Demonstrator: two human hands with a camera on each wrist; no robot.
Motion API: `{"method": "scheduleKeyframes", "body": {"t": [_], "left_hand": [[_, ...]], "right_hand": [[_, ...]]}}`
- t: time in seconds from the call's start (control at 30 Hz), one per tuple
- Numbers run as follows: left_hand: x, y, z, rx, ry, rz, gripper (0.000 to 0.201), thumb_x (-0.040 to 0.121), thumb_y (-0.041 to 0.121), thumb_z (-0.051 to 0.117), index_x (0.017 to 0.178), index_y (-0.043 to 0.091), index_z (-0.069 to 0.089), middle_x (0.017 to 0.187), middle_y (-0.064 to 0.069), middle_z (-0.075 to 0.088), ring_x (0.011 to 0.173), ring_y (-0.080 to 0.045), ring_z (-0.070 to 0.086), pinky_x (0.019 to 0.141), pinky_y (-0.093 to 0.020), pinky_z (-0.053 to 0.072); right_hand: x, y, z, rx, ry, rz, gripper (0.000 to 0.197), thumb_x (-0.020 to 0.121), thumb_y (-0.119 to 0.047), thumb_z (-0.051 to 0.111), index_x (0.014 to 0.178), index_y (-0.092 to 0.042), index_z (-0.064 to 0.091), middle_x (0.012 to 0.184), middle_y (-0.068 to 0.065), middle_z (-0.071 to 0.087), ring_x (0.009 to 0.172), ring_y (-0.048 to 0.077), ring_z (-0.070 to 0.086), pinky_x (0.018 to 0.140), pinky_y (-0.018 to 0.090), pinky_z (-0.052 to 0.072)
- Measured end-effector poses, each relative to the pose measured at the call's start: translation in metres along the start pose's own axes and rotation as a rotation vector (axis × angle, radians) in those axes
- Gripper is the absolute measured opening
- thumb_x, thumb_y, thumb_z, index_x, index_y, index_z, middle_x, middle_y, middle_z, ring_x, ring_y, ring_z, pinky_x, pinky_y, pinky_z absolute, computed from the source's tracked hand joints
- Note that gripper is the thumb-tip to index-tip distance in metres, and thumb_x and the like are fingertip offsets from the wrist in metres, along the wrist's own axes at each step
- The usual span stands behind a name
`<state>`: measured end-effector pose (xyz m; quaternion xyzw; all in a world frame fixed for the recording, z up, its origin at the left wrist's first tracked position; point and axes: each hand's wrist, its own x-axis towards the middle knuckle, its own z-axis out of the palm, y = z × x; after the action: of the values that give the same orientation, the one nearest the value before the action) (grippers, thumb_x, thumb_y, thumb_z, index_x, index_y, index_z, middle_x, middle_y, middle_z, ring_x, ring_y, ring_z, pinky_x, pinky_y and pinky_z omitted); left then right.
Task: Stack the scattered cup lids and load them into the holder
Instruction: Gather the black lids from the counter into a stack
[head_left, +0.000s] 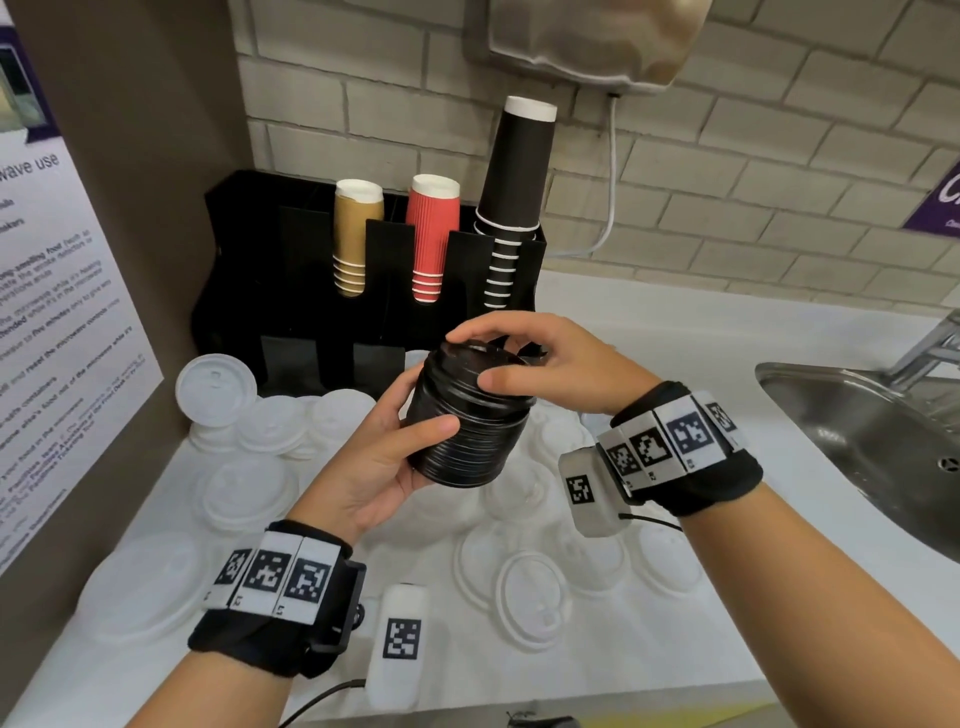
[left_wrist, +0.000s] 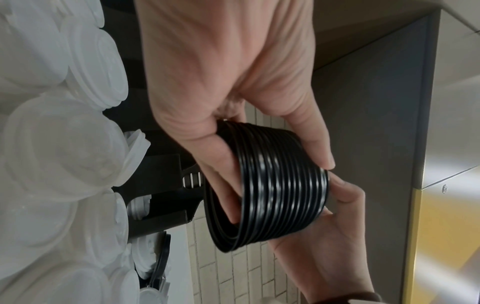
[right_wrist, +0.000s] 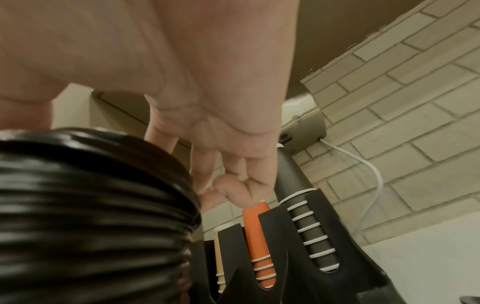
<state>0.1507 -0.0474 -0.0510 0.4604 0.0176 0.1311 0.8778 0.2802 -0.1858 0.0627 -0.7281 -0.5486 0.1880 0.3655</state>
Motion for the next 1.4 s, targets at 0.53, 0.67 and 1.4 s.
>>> {"method": "scheduleKeyframes", "body": {"t": [0.53, 0.67, 1.4], "left_hand": [[0.000, -0.002, 0.006, -0.004, 0.031, -0.009, 0.060, 0.072, 0.011, 0.073, 0.127, 0.030, 0.057, 0.112, -0.002, 0.072, 0.104, -0.022, 0.070, 0.071, -0.032, 0.058], [-0.001, 0.000, 0.010, -0.010, 0.005, 0.001, 0.070, 0.061, 0.018, 0.088, 0.124, 0.031, 0.060, 0.112, -0.003, 0.071, 0.104, -0.022, 0.069, 0.071, -0.031, 0.058], [0.011, 0.008, 0.006, -0.060, 0.082, 0.045, 0.027, 0.079, 0.036, 0.061, 0.103, 0.033, 0.072, 0.113, 0.005, 0.072, 0.105, -0.015, 0.069, 0.072, -0.032, 0.059]], "right_hand": [[-0.007, -0.005, -0.002, -0.063, -0.011, -0.108, 0.045, 0.081, -0.005, 0.073, 0.123, -0.016, 0.063, 0.121, 0.000, 0.061, 0.116, 0.013, 0.055, 0.099, 0.044, 0.047], [-0.009, -0.004, -0.004, -0.056, -0.010, -0.102, 0.045, 0.080, -0.005, 0.073, 0.123, -0.017, 0.062, 0.122, 0.000, 0.061, 0.116, 0.013, 0.055, 0.099, 0.042, 0.047], [-0.131, 0.159, -0.094, -0.680, -0.126, 1.156, 0.063, 0.068, -0.056, 0.077, 0.110, -0.025, 0.041, 0.111, 0.001, 0.048, 0.097, 0.022, 0.049, 0.079, 0.031, 0.036]]}}
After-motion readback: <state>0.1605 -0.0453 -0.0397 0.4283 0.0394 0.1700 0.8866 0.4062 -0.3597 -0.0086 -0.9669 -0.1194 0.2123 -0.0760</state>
